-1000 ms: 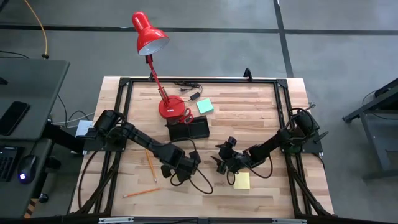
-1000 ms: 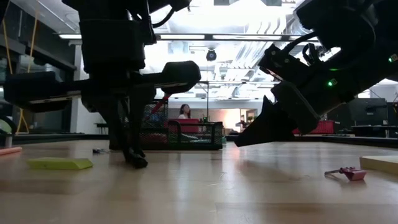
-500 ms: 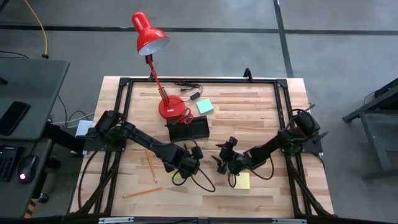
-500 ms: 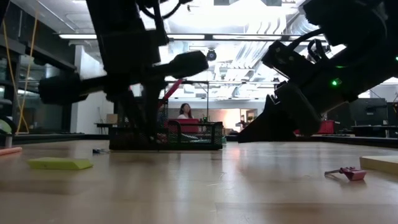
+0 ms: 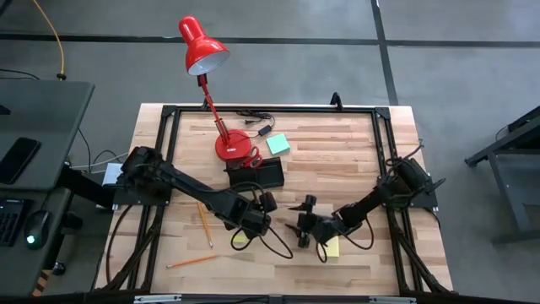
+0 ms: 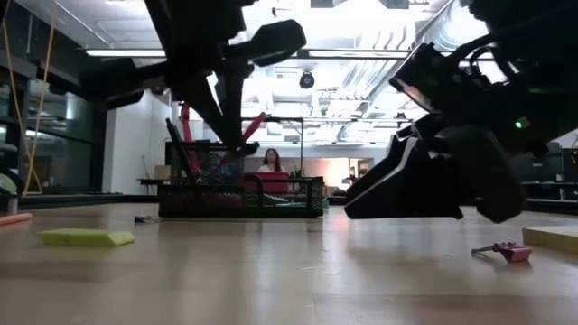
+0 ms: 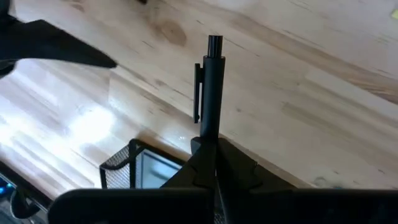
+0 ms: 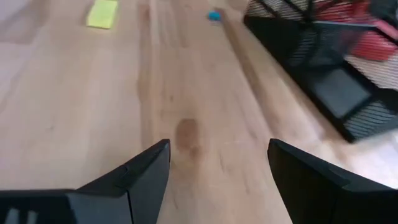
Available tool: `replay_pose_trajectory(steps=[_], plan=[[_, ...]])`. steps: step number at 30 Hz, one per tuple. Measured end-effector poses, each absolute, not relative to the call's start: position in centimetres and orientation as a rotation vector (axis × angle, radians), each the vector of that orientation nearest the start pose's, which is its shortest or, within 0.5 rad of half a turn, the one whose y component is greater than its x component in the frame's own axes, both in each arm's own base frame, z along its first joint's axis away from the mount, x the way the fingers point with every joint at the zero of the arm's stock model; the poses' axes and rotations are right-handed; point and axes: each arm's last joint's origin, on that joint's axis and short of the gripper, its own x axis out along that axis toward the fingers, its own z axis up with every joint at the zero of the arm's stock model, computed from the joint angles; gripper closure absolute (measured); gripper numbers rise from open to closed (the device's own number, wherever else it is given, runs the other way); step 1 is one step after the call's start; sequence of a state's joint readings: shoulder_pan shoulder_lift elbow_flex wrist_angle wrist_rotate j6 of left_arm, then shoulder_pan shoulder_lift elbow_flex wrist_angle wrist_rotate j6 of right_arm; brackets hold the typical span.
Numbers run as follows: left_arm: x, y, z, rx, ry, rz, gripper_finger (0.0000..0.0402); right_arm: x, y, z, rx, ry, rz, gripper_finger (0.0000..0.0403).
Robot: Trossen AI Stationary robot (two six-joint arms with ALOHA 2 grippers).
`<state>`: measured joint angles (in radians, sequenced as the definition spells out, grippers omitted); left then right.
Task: Pick and place office supplies into organizer
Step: Put the black pen in the desk organizer
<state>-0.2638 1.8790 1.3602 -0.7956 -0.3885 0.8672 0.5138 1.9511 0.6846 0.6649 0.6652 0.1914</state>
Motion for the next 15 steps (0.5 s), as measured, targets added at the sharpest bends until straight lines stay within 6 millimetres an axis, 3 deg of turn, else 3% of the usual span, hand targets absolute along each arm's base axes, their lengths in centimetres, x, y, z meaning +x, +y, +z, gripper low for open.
replay_pose_trajectory(steps=[5, 10, 15], plan=[[35.5, -8.6, 19.9, 1.156, 1.241, -0.444, 0.0401, 30.1, 14.2, 9.4, -0.024, 0.38, -0.061, 0.0143], [35.2, -8.9, 20.0, 1.155, 1.241, -0.441, 0.0401, 31.1, 12.8, 9.5, 0.109, 0.384, 0.029, 0.0138], [35.1, -9.6, 20.0, 1.175, 1.235, -0.44, 0.0401, 32.1, 11.4, 10.4, 0.306, 0.351, 0.227, 0.0116]])
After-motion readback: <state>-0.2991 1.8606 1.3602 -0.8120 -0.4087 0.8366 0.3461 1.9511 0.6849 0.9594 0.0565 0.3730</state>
